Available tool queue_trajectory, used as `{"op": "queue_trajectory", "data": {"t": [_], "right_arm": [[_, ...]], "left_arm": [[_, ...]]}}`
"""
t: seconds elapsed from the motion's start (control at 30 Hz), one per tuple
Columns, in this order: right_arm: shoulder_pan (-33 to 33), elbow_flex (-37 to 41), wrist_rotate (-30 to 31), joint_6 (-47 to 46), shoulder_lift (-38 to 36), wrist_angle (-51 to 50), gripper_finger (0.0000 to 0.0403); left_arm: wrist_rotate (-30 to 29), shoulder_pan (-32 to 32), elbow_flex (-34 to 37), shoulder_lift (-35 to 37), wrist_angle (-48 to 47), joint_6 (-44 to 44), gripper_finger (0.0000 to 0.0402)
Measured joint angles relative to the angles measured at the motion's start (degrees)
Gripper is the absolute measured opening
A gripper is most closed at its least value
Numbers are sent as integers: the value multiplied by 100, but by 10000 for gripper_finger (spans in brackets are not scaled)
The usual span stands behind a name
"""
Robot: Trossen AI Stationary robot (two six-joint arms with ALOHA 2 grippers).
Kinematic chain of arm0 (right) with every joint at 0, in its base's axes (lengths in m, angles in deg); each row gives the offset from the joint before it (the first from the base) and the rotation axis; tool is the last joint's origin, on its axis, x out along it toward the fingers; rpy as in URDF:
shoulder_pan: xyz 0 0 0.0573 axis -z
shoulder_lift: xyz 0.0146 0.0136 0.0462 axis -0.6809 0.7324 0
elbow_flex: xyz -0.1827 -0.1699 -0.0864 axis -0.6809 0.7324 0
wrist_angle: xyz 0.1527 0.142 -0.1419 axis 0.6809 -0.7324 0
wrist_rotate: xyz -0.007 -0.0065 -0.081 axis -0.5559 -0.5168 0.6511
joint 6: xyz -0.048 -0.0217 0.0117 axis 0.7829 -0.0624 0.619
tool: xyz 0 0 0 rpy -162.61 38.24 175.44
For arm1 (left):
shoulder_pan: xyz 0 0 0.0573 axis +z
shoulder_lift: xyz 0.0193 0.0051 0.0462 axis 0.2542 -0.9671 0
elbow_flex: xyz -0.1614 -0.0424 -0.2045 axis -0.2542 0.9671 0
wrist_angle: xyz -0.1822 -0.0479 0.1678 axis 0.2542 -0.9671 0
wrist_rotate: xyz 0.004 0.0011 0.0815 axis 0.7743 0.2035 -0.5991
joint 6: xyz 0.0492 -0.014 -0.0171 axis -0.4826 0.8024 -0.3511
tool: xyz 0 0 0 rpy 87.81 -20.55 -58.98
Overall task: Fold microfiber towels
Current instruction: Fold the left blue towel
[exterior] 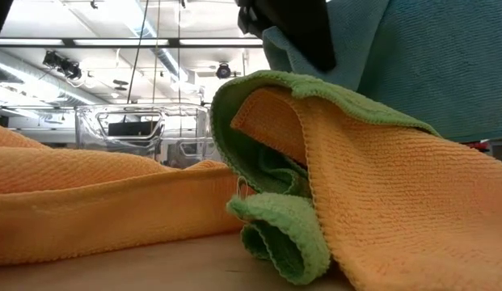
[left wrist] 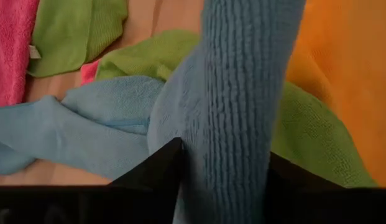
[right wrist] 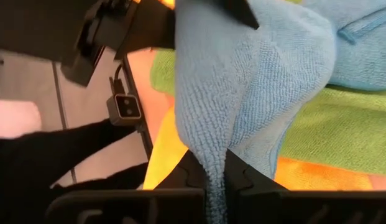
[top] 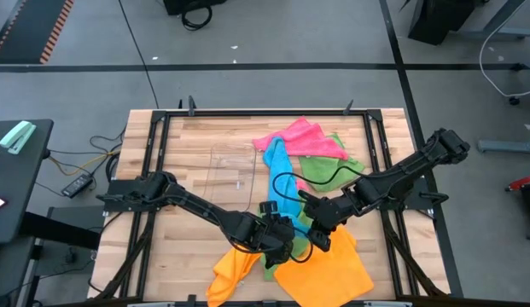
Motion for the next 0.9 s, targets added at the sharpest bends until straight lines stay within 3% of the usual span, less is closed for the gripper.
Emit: {"op": "queue_trajectory", "data": {"t": [0.43, 0.7, 0.9], "right_arm": [[-3, 0, -481, 1079, -4, -133, 15], [7, 0, -569, 1272, -7, -474, 22], [10, -7, -525, 1558, -9, -705, 23]], "left_arm": [[426, 31, -7, 249, 6, -979, 16], [554, 167, -7, 446, 63, -1376, 34], [657, 201, -9, 458, 62, -1851, 12]]}}
